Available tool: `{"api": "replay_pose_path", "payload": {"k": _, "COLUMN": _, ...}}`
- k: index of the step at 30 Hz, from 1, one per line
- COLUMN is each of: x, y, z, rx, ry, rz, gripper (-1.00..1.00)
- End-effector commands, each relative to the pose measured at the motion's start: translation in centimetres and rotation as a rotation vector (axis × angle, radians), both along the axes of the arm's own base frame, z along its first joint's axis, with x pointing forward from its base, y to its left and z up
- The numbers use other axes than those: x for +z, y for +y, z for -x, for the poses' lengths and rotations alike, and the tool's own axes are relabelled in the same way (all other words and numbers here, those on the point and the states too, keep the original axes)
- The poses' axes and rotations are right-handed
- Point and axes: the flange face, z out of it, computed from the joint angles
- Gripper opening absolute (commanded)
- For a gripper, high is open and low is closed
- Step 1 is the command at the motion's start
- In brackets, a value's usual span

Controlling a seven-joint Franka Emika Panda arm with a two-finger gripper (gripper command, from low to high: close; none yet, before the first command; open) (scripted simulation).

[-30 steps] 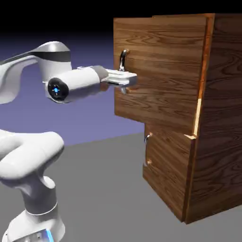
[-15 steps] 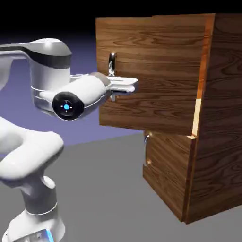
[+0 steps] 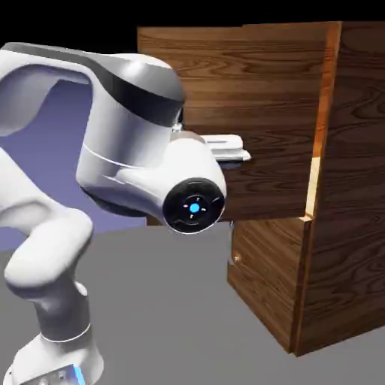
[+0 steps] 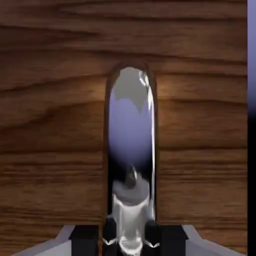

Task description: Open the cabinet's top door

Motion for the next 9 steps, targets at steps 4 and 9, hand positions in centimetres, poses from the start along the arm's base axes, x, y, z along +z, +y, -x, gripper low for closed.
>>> {"api": "replay_pose_path", "payload": {"k": 4, "x": 0.0, "y": -2.7, "z": -0.9, "rx": 0.096, "ry": 0.000, "rz": 0.000, "gripper": -1.00}}
{"api": "replay_pose_path", "payload": {"k": 9, "x": 0.0, "y": -4.5, "z": -1.7, "rx": 0.160, "ry": 0.000, "rz": 0.000, "gripper": 1.00}}
